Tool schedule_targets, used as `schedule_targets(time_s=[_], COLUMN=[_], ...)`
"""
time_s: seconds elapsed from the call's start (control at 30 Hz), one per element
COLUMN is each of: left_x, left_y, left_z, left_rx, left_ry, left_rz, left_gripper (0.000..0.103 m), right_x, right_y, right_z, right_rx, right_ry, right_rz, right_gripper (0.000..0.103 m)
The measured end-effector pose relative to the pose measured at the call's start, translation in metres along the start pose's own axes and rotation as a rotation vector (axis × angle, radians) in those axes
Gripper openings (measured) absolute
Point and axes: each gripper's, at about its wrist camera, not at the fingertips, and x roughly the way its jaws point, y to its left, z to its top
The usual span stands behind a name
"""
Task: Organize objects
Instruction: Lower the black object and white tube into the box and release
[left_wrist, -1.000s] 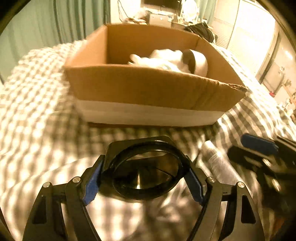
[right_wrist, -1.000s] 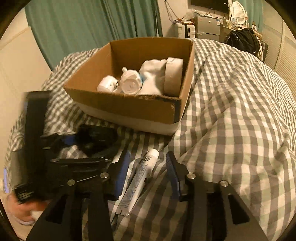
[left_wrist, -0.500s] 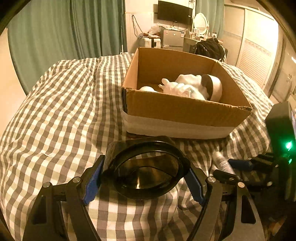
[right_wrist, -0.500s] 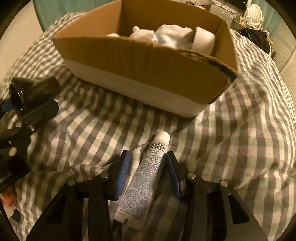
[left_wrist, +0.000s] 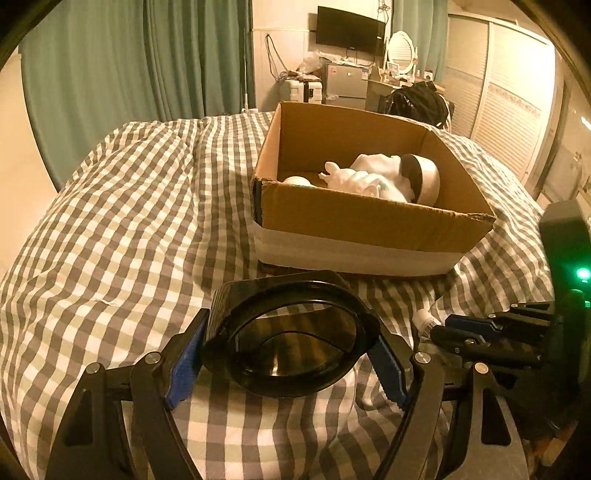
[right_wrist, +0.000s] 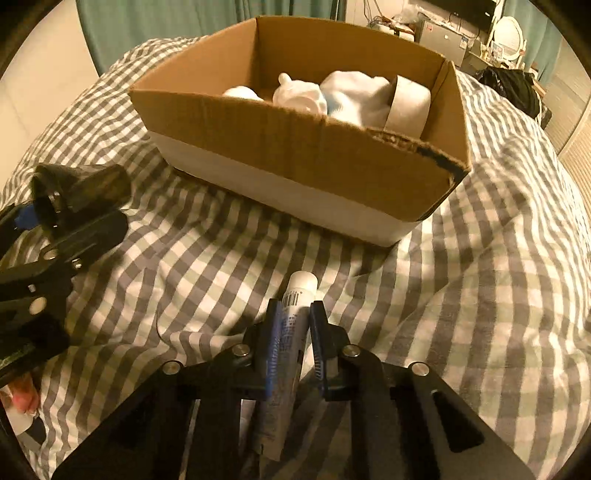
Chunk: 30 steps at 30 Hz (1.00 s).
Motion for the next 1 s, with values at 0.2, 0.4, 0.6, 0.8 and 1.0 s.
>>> schedule_targets(time_s=[0.2,0.4,0.6,0.8,1.0], left_x=[0.004,0.009,0.002,-0.025,-0.041], left_y=[0.003,0.006,0.004,-0.003,-0.012], left_z=[-0.001,-0.002,0.001,0.03,0.079], left_rx=[-0.01,-0.022,-0.021,-0.009,0.023], left_ry=[0.011,0.023,0.011,-0.077,-0.178], left_rz=[0.001,-0.006,-0.02,-0.064,-0.065], left_gripper=[0.081,0.081,0.081,0.082,0.081], right_x=[0.012,0.036,0.002,-0.064,-0.127], right_y=[-0.001,-0.002,-0.007,-0.028,-0.013], right_z=[0.002,0.006,0.002,0.014,0.065], right_rx=[-0.003,-0.035,-0.013,0.032,0.02], right_ry=[0.047,0.124,0.004,-0.16,-0.333], right_rz=[-0.007,-0.04,0.001,0.068,0.076], right_gripper=[0.017,0.025,0.021,0.021,0.021])
